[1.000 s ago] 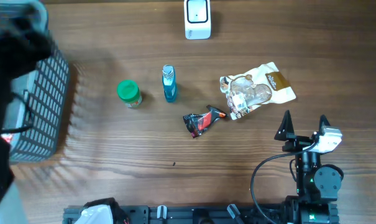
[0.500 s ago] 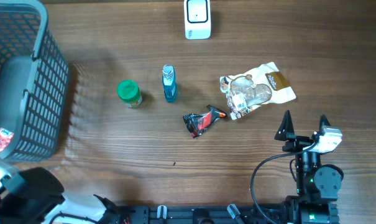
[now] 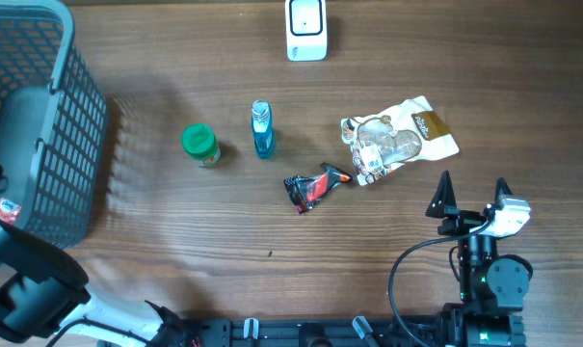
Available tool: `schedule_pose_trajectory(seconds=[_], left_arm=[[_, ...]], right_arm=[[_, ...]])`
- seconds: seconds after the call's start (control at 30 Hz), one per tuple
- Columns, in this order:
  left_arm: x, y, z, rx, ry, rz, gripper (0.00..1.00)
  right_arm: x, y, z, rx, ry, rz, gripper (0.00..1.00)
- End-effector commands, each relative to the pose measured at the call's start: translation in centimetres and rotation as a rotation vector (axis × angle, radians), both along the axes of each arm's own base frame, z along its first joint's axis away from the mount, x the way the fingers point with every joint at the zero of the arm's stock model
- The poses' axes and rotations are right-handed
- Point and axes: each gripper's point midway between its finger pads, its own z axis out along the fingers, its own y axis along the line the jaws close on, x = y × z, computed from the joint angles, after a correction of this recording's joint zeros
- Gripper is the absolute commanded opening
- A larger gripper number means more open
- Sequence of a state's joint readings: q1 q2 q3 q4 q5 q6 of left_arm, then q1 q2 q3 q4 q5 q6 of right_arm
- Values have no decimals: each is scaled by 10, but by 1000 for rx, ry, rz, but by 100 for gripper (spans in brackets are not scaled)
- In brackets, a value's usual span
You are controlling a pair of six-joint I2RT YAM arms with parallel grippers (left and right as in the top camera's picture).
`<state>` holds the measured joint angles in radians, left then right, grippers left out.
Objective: Scan the item barcode
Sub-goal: 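Reach the left gripper into the basket and grasp the red-white packet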
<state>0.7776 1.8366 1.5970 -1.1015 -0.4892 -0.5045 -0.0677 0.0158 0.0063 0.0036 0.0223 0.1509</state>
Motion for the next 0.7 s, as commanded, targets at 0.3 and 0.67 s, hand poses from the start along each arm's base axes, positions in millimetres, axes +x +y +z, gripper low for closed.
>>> schedule_pose_trajectory(seconds=[0.3,0.67], left_arm=[[2,8,-64,51,-20,-39,80],[18,6,-90,43,-123,-63,100]], right_arm=[[0,3,1,-20,-3,16,100],[0,3,1,-20,-3,16,100]])
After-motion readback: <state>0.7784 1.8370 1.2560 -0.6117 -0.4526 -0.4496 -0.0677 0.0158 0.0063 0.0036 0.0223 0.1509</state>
